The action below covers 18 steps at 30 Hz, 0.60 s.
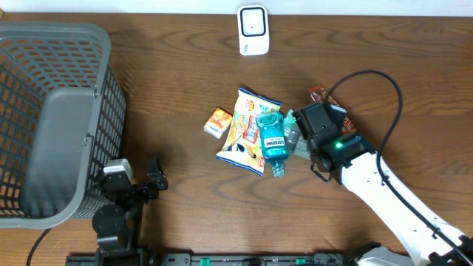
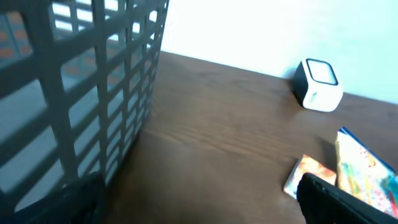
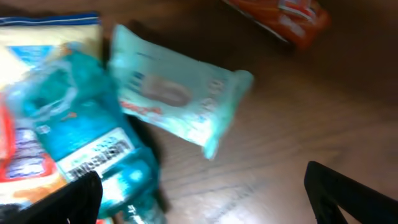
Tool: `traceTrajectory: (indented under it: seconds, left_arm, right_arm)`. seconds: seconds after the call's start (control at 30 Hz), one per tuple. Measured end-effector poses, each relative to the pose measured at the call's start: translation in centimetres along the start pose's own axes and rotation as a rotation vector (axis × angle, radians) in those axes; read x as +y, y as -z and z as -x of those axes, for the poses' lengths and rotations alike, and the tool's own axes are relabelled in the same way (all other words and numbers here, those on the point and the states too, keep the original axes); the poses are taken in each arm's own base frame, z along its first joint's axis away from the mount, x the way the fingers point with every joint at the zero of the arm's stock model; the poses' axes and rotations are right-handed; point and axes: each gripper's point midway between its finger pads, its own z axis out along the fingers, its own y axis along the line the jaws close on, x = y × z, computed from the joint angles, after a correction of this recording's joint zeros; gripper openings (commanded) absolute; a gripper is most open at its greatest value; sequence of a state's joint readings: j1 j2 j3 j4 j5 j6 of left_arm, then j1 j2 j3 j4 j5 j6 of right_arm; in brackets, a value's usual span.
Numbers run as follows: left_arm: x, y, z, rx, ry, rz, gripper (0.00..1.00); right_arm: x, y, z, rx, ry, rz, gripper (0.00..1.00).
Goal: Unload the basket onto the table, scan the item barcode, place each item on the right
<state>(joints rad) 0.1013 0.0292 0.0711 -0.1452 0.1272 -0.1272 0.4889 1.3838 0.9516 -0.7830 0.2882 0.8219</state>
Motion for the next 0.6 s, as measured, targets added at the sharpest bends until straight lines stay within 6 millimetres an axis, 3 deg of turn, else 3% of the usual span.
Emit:
traceTrajectory:
  seconds: [0.13, 0.23, 0.43, 0.53, 0.6]
  left_arm:
    - [0.0, -0.1, -0.1, 0.0, 0.04, 0.0, 0.98]
    - [0.0, -0.1, 0.0, -0.003, 0.056, -0.001, 0.98]
    - [0.0, -0.1, 0.0, -0.003, 0.06, -0.001, 0.98]
    - [0.0, -0.1, 0.0, -0.003, 0.061, -0.001, 0.98]
    - [0.0, -0.1, 0.0, -0.003, 0.063, -0.001, 0.98]
  right_arm:
    - [-3.4, -0.4, -0.2, 0.053, -0.155, -0.1, 0.99]
    - [-4.6, -0.8, 0.9, 0.057, -0.248, -0.101, 0.99]
    - [-2.7, -1.1, 1.9, 0.07, -0.265, 0.025, 0.98]
    - [-1.9, -1.2, 2.2, 0.07, -0.278, 0.063, 0.85]
    - [-1.6, -1.3, 2.1, 0.073, -0.304, 0.076, 0.83]
